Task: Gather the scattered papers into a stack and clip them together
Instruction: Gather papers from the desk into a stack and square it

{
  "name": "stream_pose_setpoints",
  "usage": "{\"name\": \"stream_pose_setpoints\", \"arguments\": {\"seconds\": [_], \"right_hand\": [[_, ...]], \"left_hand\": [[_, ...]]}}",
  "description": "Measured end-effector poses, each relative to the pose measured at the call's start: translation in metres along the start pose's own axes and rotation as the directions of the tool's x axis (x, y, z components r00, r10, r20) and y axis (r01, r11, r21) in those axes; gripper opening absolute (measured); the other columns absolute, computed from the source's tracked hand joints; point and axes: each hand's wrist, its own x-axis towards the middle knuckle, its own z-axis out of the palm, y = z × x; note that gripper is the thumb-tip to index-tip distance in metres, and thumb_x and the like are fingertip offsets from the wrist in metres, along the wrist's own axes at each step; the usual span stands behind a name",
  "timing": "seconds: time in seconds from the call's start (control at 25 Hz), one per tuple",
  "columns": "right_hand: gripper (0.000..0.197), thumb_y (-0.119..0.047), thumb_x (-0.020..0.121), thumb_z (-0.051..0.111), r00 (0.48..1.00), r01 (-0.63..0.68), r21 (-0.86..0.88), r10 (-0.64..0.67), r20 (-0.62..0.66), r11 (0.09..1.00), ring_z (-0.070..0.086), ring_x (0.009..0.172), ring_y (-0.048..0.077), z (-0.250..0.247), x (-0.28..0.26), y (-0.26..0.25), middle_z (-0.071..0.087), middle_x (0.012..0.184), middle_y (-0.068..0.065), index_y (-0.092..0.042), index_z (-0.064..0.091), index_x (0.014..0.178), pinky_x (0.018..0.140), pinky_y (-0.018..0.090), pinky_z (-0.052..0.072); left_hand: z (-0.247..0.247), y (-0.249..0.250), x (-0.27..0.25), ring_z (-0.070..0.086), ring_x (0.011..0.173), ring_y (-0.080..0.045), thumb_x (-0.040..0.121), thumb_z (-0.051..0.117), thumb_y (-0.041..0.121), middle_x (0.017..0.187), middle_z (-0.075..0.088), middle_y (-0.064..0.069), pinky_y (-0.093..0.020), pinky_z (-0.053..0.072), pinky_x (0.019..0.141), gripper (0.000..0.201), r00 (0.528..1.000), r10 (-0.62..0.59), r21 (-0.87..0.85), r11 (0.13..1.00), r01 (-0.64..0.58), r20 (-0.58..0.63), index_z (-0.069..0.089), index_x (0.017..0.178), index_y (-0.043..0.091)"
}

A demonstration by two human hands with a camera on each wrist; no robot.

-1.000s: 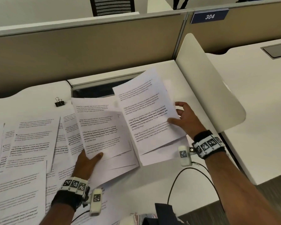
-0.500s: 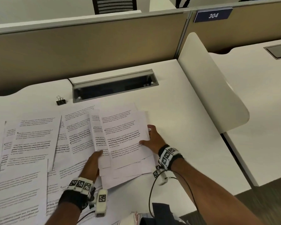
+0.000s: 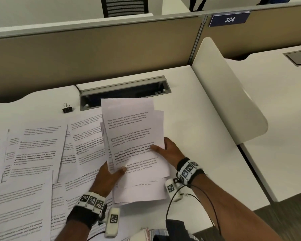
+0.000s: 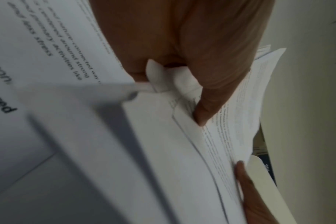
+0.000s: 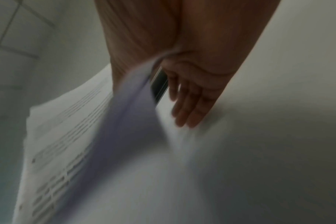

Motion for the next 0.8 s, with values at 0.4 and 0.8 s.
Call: {"name": "stream_pose_setpoints", "arguments": {"seconds": [0.4,0.8], "right_hand": [[0.026,-0.014,0.081,0.083,0.929,0.343,0.085,-0.325,-0.175,0.935,0.075,0.088,0.008,-0.026,-0.048,-0.097,0.077,0.096,-0.005,-0.017,0.071,0.105,0.073,0.023,0.06],[0.04,-0.007,0.078,0.084,0.87,0.445,0.012,-0.429,-0.245,0.896,0.07,0.089,0.004,-0.029,-0.057,-0.093,0.072,0.101,0.002,-0.002,0.064,0.113,0.075,0.017,0.057]], "left_hand": [[0.006,0.065,-0.005,0.07,0.095,0.007,0.087,0.077,0.017,0.1,0.076,0.023,-0.013,0.057,0.072,0.029,0.965,0.26,0.001,0.966,-0.26,0.03,0.069,0.106,0.037],[0.013,0.105,-0.005,0.069,0.099,0.0,0.088,0.076,0.022,0.106,0.072,0.019,-0.033,0.062,0.084,0.037,0.915,0.398,0.008,0.917,-0.399,0.06,0.064,0.106,0.052]]}}
